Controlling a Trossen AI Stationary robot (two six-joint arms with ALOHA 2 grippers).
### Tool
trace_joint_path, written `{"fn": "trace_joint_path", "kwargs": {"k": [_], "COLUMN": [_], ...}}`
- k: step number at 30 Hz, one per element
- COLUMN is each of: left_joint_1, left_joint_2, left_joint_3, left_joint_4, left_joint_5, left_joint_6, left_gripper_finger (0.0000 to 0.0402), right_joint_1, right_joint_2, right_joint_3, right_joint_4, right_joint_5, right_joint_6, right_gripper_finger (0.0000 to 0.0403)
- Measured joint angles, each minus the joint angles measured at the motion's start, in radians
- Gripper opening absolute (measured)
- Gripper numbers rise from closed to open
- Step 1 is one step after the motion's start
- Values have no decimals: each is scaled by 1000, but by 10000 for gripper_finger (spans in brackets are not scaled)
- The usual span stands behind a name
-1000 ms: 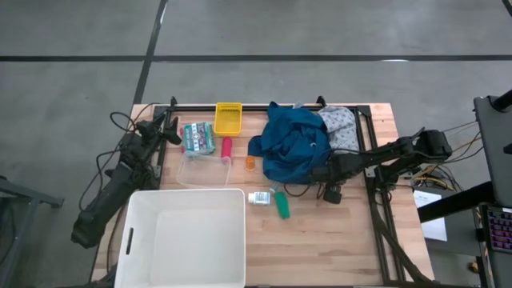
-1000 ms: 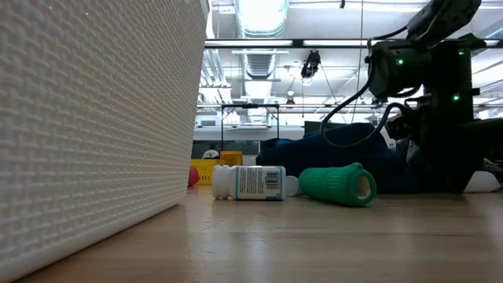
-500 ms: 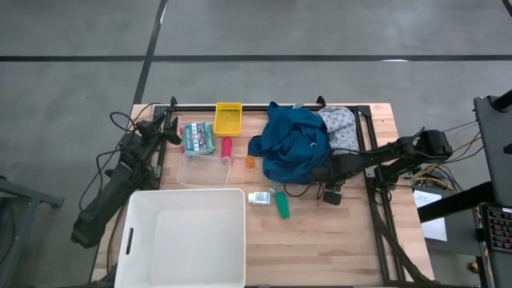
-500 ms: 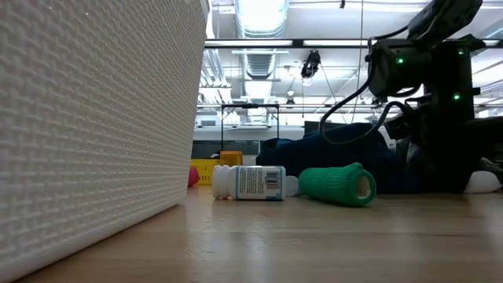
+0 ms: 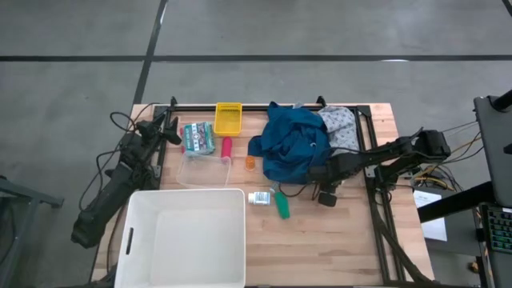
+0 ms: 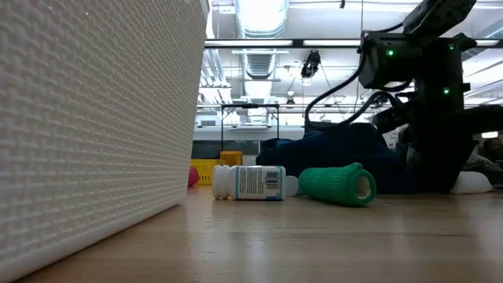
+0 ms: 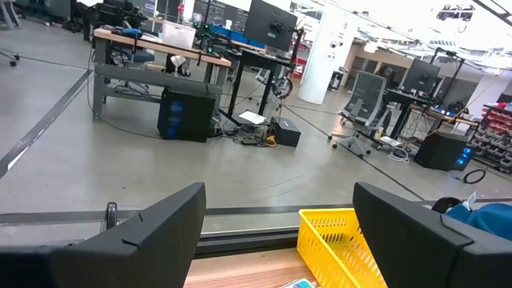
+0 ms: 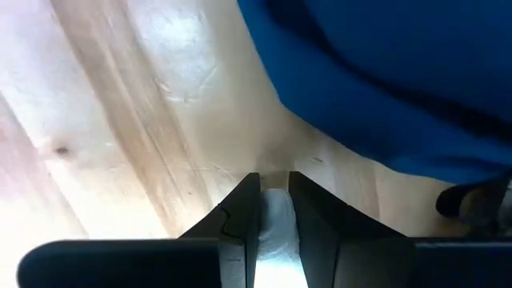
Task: Pick & place medical supplies in basket/bin
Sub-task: Put the white bandage into the transparent bin
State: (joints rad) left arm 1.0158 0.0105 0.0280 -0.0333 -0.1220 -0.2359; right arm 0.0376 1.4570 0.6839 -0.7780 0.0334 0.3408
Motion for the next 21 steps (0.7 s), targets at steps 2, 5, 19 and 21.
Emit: {"fn": "trace_joint_path", "kwargs": {"k": [2, 5, 19, 21], "left_joint_1": [0, 0, 0, 0], "left_joint_2": [0, 0, 0, 0], "left_joint_3": [0, 0, 0, 0], "left_joint_4": [0, 0, 0, 0], "left_joint_5": [0, 0, 0, 0], "left_joint_6": [0, 0, 0, 0], "left_gripper_finger": [322, 322, 322, 322], "right_joint_1": [-1, -1, -1, -1], "right_joint_2": [0, -2, -3, -3], "right_joint_3": [9, 23, 52, 52], "right_joint_4": [9, 33, 109, 109], "right_joint_5": [0, -22, -124, -124], "right_joint_6": [-1, -7, -83, -83], "right_gripper_finger": [59, 59, 59, 59]}}
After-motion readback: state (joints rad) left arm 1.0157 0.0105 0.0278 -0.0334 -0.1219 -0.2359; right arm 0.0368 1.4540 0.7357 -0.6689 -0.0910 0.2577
